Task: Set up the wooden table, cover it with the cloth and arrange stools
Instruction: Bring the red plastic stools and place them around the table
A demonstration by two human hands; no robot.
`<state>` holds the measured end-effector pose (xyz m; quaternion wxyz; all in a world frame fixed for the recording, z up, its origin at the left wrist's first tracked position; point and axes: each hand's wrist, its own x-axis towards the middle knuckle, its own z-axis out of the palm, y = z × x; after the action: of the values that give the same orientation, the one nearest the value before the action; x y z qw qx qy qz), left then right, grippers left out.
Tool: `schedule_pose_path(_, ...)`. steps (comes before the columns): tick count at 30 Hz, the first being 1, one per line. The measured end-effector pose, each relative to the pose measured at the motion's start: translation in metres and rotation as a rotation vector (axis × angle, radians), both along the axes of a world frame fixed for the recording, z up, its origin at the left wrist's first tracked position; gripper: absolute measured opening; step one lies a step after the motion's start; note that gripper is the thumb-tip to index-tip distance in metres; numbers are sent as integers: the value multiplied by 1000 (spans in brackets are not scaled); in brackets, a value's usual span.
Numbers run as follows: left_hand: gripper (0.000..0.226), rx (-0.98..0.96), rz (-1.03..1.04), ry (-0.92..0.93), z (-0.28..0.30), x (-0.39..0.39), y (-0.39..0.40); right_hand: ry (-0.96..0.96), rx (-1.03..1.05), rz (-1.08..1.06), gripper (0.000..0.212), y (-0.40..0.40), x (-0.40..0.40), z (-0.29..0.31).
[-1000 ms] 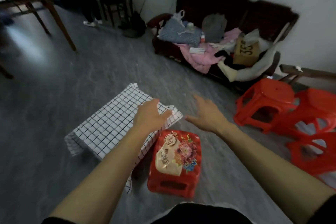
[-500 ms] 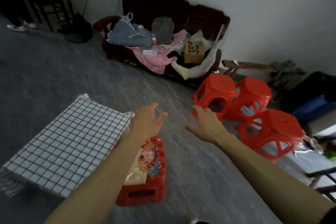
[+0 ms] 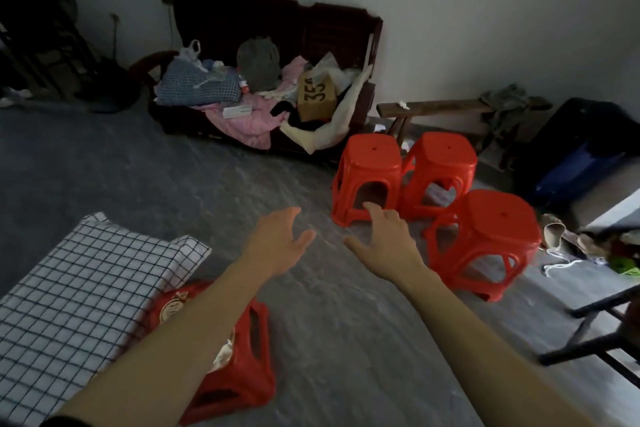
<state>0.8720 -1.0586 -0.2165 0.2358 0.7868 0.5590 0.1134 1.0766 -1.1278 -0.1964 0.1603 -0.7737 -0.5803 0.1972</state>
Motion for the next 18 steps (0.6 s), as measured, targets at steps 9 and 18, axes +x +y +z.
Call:
schedule_pose_path(9, 68, 41, -99, -40, 10, 133, 32, 89, 42, -135, 79, 18, 128, 5)
schedule_pose_path(18, 67, 24, -106, -109, -15, 229, 158, 33, 77, -227, 86, 121, 204, 8)
